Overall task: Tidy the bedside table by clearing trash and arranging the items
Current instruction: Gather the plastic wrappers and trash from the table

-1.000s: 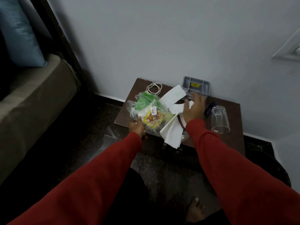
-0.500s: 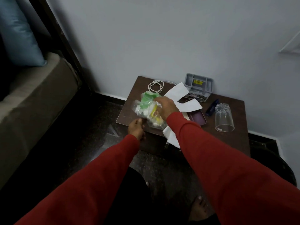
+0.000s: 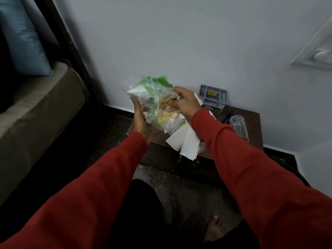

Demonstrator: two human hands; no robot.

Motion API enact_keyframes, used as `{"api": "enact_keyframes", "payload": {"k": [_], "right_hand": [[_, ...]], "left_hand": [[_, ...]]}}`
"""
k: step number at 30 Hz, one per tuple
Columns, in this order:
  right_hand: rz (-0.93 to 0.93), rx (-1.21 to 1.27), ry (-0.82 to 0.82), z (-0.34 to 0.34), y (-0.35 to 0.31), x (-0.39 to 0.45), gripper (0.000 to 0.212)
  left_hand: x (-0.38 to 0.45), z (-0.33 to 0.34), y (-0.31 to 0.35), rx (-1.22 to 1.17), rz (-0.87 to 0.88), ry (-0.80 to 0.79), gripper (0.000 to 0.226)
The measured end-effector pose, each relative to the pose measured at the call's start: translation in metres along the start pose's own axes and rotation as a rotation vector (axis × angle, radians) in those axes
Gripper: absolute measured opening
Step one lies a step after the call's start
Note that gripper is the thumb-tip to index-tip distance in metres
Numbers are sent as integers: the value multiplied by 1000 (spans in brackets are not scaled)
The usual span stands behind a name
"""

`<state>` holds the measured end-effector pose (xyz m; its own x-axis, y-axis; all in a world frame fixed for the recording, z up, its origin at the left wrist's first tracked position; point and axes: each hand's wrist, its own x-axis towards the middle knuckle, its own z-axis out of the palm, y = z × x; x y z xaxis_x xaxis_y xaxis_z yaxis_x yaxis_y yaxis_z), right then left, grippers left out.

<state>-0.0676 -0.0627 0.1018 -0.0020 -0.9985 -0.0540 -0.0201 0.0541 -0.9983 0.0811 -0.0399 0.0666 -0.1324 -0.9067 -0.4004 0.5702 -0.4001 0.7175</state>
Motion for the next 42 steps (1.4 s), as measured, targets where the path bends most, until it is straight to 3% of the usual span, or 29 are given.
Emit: {"api": "enact_keyframes", "payload": {"k": [3,7,9,11,12,14,16,18,22,26,29,34,38,42], "right_hand": [[-25,-87,-16,12,9,-18,37],[-97,-656,-17,17,17,-35,32],[-30,-825,-132,19,20,-43,32],[47,-656,-230,20,26,-48,31],[51,-521,-211,20,30,-50,31],[2,-401,-59,17,47,-50,29],[-32,-491,105,10,71,-47,27],[-43,-636,85,4,98,-42,29],[18,-916,-116,8,136,-30,48],[83,-1266,-4,7,166,-19,58],[38,-1378,84,3,178,-12,53],[11,-1546,187,-4,178,1,23],[30,-1502,133,-15,162,12,22],[238,-1026,393,-20,122,23,21]], "left_hand": [[-16,22,3,-114,-24,-219,89],[-21,13,-10,-38,-56,-202,67],[-12,1,-20,-56,-65,-83,67],[-16,-3,-24,-113,4,134,43],[-19,-5,-25,-103,50,261,27],[-22,-11,-31,-134,113,389,22],[-16,-26,-42,-170,130,492,32],[-6,-44,-55,-147,139,533,36],[-14,-48,-73,22,148,479,26],[-6,-58,-93,81,123,453,16],[4,-65,-97,88,100,433,16],[14,-64,-102,75,72,393,27],[17,-64,-104,65,41,368,32],[12,-61,-106,84,15,312,32]]}}
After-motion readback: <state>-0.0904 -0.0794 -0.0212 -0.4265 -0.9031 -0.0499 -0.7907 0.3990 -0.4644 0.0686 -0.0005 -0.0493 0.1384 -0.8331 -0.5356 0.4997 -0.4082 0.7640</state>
